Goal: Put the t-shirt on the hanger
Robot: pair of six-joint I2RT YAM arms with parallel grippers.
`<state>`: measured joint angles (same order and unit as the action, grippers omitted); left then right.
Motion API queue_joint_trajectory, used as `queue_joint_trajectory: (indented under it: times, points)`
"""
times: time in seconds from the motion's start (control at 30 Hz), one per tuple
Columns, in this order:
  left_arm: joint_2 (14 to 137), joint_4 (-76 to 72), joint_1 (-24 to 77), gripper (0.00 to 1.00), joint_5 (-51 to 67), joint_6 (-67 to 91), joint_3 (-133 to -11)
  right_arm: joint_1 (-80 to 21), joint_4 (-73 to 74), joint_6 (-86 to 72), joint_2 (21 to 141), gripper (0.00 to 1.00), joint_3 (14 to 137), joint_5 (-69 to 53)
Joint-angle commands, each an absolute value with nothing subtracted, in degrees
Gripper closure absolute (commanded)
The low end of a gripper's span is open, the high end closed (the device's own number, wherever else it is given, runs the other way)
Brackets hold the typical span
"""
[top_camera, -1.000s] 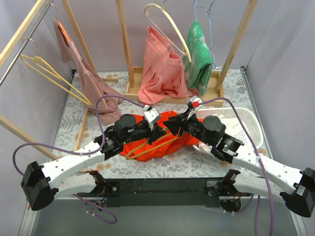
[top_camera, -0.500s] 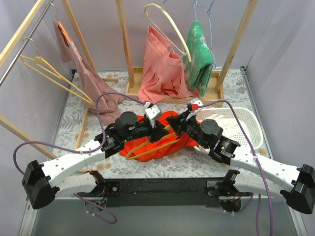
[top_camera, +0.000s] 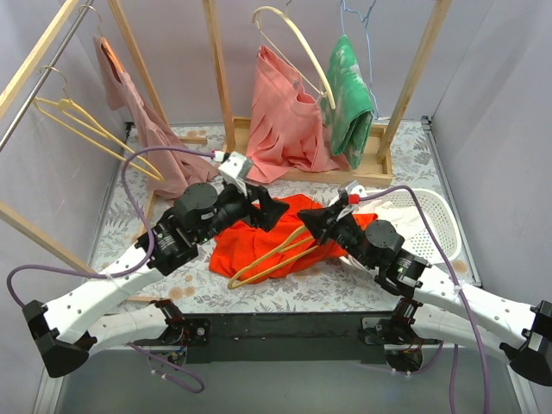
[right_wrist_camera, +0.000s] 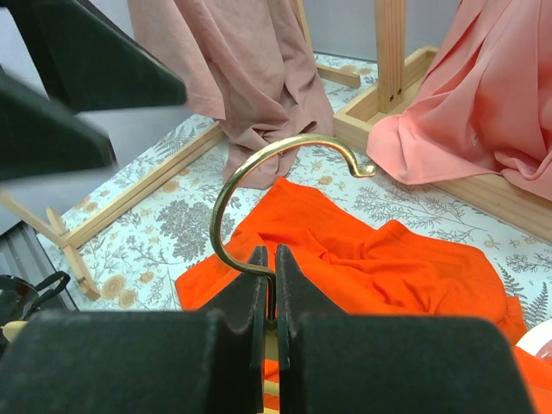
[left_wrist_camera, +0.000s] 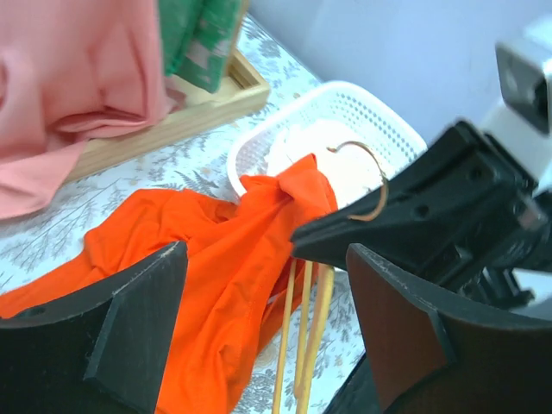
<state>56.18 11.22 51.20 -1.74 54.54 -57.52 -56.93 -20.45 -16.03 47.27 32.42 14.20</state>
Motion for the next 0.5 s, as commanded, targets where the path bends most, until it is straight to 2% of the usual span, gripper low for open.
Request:
queue_joint_trajectory:
  times: [0.0,0.03,0.17,0.4,0.47]
  points:
    - [55.02,21.08,48.43,0.27,-8.80,63.27,-61.96,-56.95,-23.12,-14.68,44.13,0.99,31.12,14.24]
    - [55.63,24.84,47.47,0.29,-7.92,64.24,-62.57,-56.87,-23.03,-14.76,43.69,0.99,30.68,14.06]
    - [57.04,29.88,39.75,0.53,5.39,68.72,-59.60,-56.87,-23.03,-14.94,41.93,0.99,29.80,13.80]
    - [56.86,29.53,38.23,0.66,19.31,74.09,-47.74,-56.95,-23.03,-15.29,41.13,0.99,29.09,13.89]
    - [57.39,28.83,38.41,0.66,21.26,74.79,-45.63,-56.95,-23.11,-15.29,41.31,0.99,29.27,13.89]
